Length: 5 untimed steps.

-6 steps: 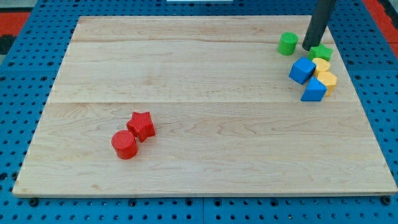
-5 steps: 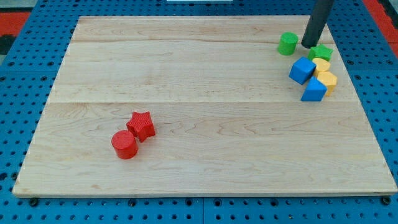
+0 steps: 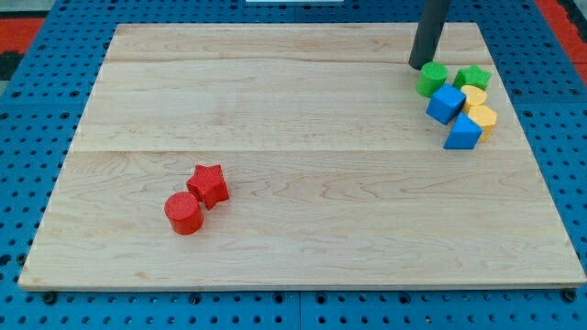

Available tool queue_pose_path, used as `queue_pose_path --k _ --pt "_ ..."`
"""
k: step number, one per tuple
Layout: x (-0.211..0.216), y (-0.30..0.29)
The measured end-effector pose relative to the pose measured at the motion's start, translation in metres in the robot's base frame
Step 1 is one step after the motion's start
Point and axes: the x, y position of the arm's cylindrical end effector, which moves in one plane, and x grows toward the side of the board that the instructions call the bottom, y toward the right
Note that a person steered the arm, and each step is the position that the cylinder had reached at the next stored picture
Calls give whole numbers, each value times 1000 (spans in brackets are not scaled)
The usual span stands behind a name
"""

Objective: Slide the green circle left to the green star

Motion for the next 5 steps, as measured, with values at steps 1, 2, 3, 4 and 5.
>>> queue_pose_path --k 1,2,3,4,5 --pt "-13 -10" --pt "-9 -15" --pt "15 -13" --pt "37 -2" --pt "43 -1"
